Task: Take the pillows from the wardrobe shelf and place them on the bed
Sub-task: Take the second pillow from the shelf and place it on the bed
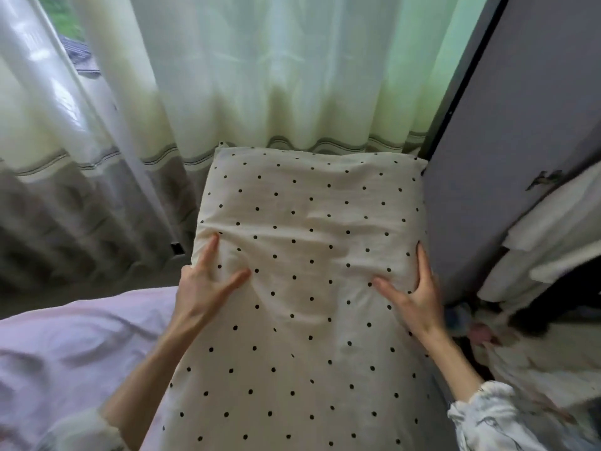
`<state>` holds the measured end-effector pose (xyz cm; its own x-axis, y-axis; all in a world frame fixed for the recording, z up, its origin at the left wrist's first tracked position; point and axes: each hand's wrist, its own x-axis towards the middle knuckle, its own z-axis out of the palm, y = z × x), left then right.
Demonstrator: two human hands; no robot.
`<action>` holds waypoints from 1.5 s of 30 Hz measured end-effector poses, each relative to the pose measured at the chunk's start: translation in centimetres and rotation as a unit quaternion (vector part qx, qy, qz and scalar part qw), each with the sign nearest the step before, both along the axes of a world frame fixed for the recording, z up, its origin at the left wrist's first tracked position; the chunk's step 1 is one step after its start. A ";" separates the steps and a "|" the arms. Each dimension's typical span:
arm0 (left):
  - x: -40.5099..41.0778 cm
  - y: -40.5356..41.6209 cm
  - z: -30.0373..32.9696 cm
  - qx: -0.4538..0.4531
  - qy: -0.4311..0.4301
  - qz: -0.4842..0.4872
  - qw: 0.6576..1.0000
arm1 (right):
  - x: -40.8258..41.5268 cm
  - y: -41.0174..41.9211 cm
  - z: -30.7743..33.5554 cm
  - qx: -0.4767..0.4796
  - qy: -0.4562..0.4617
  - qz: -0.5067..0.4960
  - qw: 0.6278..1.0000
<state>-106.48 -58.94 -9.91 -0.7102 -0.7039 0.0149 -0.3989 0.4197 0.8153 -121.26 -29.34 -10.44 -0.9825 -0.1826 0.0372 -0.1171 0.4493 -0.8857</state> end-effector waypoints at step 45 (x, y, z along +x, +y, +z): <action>-1.4 -45.6 1.0 -0.027 0.021 0.668 0.744 | -18.3 -84.8 4.5 -0.011 0.102 0.649 0.754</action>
<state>-107.87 -104.50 -8.93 0.6231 -0.7789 0.0718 -0.4646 -0.2947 0.8350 -139.53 -114.12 -5.91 0.0504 -0.9823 0.1807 -0.5798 -0.1761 -0.7955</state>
